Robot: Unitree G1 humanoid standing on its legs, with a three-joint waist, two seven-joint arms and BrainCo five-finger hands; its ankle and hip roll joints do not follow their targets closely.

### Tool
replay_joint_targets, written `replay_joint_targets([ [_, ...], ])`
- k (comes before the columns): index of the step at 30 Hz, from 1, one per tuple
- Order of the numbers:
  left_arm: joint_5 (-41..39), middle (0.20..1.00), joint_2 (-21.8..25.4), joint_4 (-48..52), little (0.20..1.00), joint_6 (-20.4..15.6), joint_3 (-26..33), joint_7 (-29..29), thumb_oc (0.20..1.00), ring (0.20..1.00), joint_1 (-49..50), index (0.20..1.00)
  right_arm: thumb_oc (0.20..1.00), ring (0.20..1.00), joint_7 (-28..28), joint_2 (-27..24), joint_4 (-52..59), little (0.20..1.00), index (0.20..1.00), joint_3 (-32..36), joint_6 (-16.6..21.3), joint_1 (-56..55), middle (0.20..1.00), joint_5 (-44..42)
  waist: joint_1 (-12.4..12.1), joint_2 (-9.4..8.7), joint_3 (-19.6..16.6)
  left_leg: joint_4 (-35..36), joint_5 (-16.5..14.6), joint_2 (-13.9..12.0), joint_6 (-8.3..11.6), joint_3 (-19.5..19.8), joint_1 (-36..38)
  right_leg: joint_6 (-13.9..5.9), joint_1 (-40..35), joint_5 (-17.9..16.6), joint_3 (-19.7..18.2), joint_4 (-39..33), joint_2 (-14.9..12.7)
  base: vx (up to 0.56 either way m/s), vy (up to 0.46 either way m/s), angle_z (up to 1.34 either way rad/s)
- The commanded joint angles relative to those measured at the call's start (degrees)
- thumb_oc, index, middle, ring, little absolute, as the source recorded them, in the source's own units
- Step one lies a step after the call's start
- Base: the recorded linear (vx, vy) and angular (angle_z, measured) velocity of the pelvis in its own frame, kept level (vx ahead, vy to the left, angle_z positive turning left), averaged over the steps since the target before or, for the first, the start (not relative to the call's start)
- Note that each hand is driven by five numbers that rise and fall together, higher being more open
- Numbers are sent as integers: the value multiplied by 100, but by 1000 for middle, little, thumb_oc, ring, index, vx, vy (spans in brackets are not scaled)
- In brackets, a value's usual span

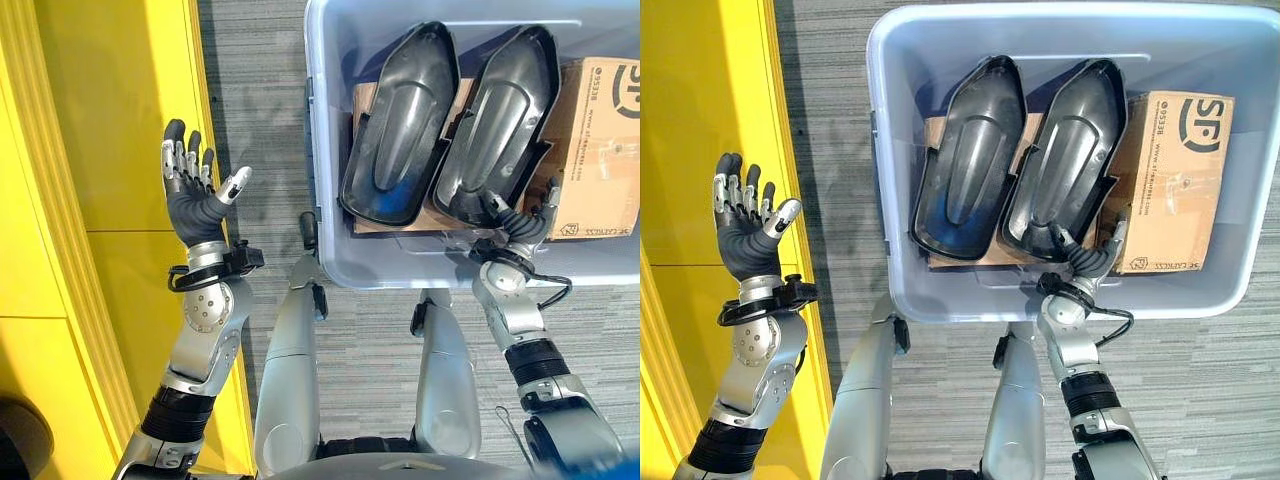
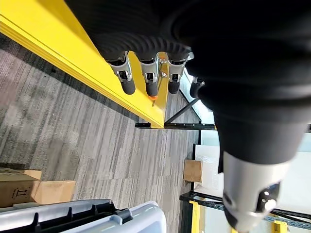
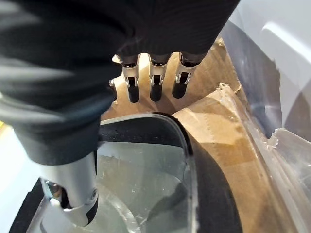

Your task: Move parts from the plastic box to the shelf.

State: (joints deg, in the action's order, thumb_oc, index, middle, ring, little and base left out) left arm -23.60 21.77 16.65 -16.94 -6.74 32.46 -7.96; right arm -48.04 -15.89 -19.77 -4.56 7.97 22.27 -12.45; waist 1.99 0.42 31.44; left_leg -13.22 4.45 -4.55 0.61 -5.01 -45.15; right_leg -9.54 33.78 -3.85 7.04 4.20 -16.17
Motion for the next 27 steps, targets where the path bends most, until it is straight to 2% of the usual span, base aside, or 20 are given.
replay_joint_targets([
  [1,139,1000,187,341,1000,-287,197,27,1000,1000,-11,1000,1000,1000,-190,-237,-111,1000,1000,357,199,0,1000,-147,-56,134,-164,270,-252,-538,573,134,500,-28,58,581,-358,741,-236,75,-17,0],
  [2,108,1000,194,363,1000,-292,207,-4,1000,1000,-1,1000,1000,1000,-181,-290,-210,1000,1000,367,170,99,1000,-170,-66,146,-164,264,-249,-531,570,135,475,-26,81,587,-360,758,-230,-78,5,0],
  [3,109,1000,203,366,1000,-292,209,-7,1000,1000,-5,1000,1000,1000,-183,-313,-205,1000,1000,356,159,117,1000,-163,-70,151,-164,272,-101,-529,526,97,364,-1,182,460,-336,738,-230,-78,9,0],
  [10,51,1000,209,372,1000,-292,229,-47,1000,1000,1,1000,1000,1000,-155,-411,-314,1000,1000,377,164,294,1000,-228,-99,169,-164,282,-97,-528,525,110,347,-5,214,465,-333,752,-229,1,0,0],
  [11,46,1000,209,362,1000,-290,221,-48,1000,1000,6,1000,1000,1000,-149,-419,-335,1000,1000,379,155,306,1000,-243,-100,166,-164,283,-238,-526,569,152,449,-30,126,593,-359,773,-227,0,0,0],
  [12,37,1000,215,374,1000,-297,226,-58,1000,1000,9,1000,1000,1000,-153,-450,-355,1000,1000,388,167,372,1000,-254,-112,182,-164,291,-94,-521,523,114,328,-3,249,466,-329,767,-229,0,0,0],
  [15,29,1000,217,388,1000,-297,232,-64,1000,1000,19,1000,1000,1000,-172,-499,-437,1000,1000,401,163,476,1000,-281,-133,191,-164,277,-244,-513,562,165,399,-25,175,604,-361,802,-223,26,-7,0],
  [16,31,1000,227,398,1000,-306,233,-69,1000,1000,17,1000,1000,1000,-175,-529,-474,1000,1000,413,166,522,1000,-289,-146,199,-164,278,-99,-510,518,131,281,3,273,481,-330,783,-221,14,-14,4],
  [17,20,1000,239,409,1000,-314,236,-79,1000,1000,44,1000,1000,1000,-187,-570,-535,1000,1000,427,158,578,1000,-301,-158,203,-164,256,-265,-506,560,181,361,-19,193,631,-361,823,-217,12,-11,5],
  [18,4,1000,261,427,1000,-324,259,-88,1000,1000,49,1000,1000,1000,-189,-635,-549,1000,1000,422,135,650,1000,-286,-174,208,-164,247,-253,-498,551,199,303,-17,256,614,-370,833,-209,15,-11,3],
  [19,2,1000,265,436,1000,-323,268,-94,1000,1000,49,1000,1000,1000,-203,-656,-544,1000,1000,420,136,673,1000,-274,-178,217,-164,244,-115,-493,506,163,189,7,362,489,-344,818,-211,0,0,0],
  [20,1,1000,263,429,1000,-319,266,-95,1000,1000,50,1000,1000,1000,-202,-656,-552,1000,1000,418,133,672,1000,-273,-176,211,-164,242,-257,-493,548,204,290,-18,271,615,-375,840,-208,-62,7,1],
  [21,-1,1000,268,447,1000,-327,292,-96,1000,1000,58,1000,1000,1000,-198,-689,-565,1000,1000,424,125,712,1000,-263,-182,219,-164,237,-119,-491,504,169,175,6,389,486,-342,832,-209,73,-8,2],
  [23,-20,1000,273,449,1000,-335,284,-113,1000,1000,81,1000,1000,1000,-198,-727,-604,1000,1000,415,115,755,1000,-258,-194,222,-164,222,-277,-489,542,215,258,-18,322,632,-369,876,-213,47,-4,0],
  [27,-62,1000,294,475,1000,-351,283,-120,1000,1000,93,1000,1000,1000,-204,-842,-728,1000,1000,385,86,949,1000,-255,-221,233,-164,191,-299,-475,530,232,169,-9,413,658,-367,931,-206,0,0,0],
])
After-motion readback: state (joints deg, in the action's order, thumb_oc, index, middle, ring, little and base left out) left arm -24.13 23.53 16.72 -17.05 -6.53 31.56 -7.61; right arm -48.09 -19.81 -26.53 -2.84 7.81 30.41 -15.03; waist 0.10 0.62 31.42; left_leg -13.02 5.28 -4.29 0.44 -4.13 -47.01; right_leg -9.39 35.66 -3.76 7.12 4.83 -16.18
